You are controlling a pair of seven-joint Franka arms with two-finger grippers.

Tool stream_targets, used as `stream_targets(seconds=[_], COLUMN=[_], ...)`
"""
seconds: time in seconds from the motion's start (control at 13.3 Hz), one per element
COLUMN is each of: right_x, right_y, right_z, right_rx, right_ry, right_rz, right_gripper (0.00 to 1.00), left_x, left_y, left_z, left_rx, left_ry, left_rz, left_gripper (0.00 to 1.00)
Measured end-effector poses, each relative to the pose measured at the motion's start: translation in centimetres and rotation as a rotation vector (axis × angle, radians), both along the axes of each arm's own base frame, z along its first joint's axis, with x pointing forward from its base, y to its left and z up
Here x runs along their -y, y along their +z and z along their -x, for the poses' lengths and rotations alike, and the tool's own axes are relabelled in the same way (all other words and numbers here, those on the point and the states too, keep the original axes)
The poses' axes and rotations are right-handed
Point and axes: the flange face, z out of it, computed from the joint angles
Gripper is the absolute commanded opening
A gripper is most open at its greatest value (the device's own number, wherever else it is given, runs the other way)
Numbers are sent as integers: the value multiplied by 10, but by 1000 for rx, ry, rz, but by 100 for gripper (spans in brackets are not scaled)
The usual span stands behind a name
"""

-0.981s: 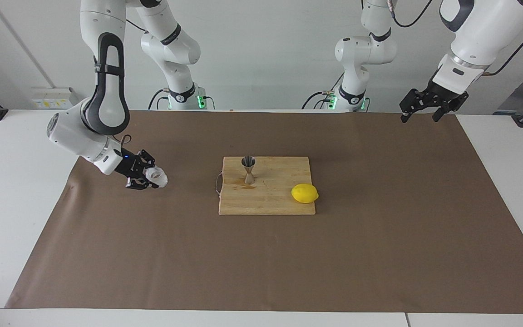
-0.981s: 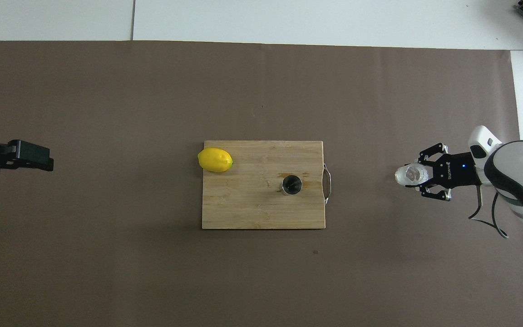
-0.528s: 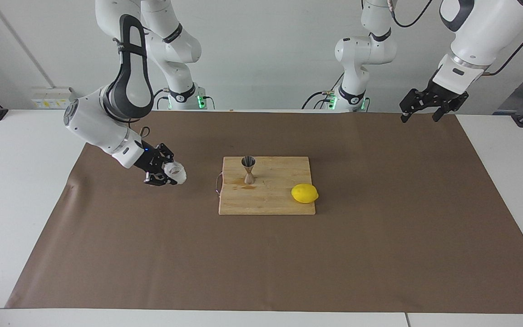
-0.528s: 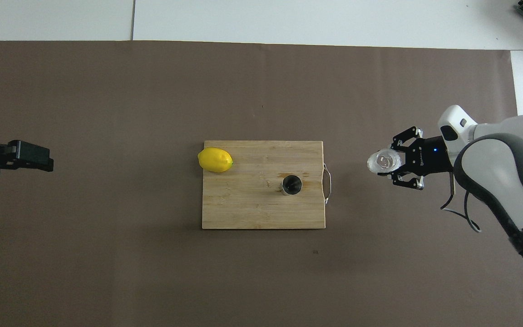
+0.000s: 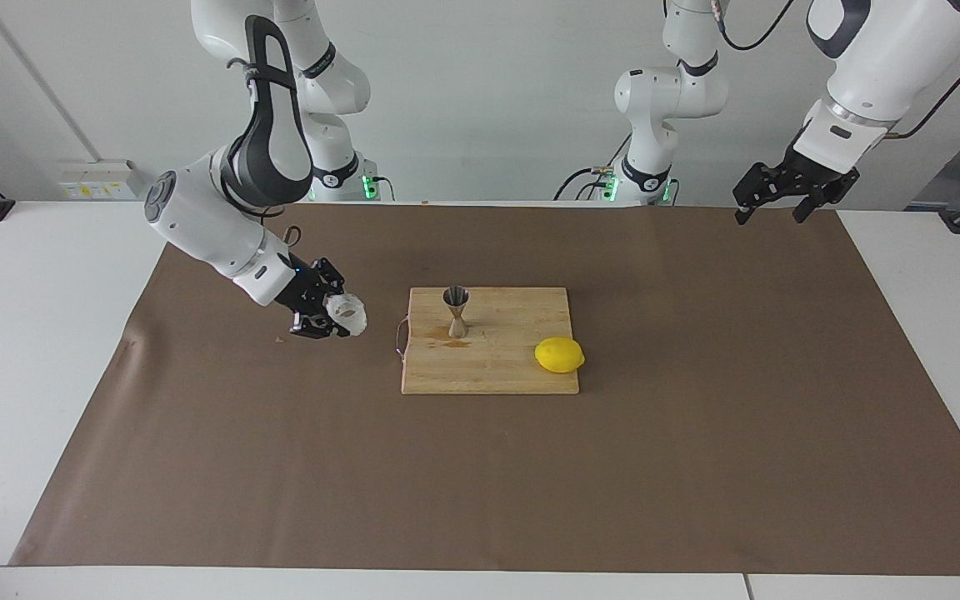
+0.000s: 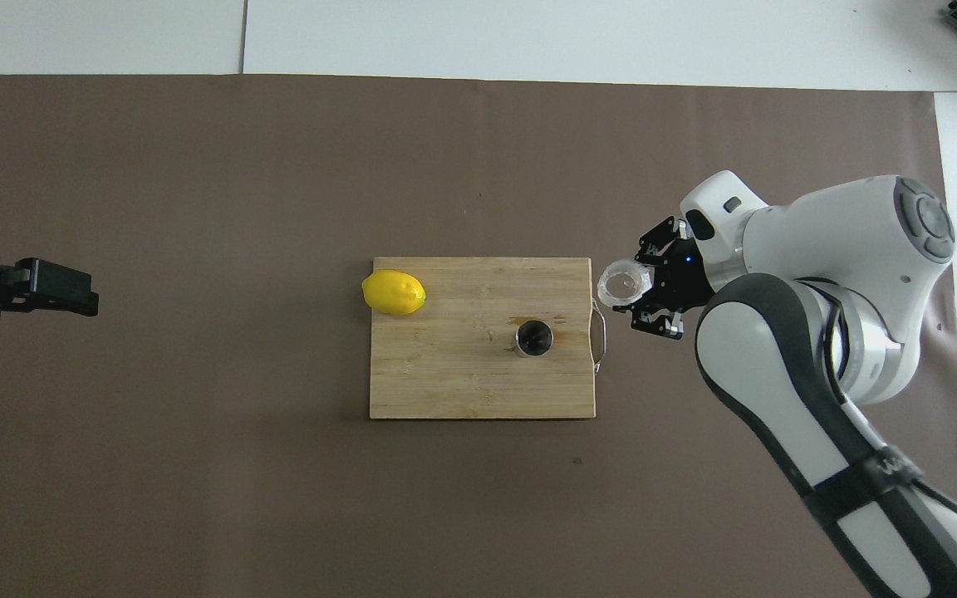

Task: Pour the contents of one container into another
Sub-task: 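Lift the clear cup and carry it above the steel cup, then tilt the clear cup with the right gripper to pour into the steel cup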

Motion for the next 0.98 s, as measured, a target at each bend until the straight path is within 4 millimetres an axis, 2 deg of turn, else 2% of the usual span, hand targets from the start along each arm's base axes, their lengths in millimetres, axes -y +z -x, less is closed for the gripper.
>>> stream_targets(seconds=[0.23, 0.38, 0.98], right_x=[-48, -71, -99], right_y=[7, 9, 7], right_z=[11, 18, 32], right_rx=[21, 47, 127], right_ry=[2, 33, 189], right_rz=[97, 156, 324], right_gripper=[0, 0, 0], left_x=[0, 0, 10], left_y=[0, 0, 0], left_z=[0, 0, 1], left_rx=[-1, -1, -1], left_ry=[0, 0, -18], left_rz=[0, 0, -1], left_gripper=[100, 100, 100])
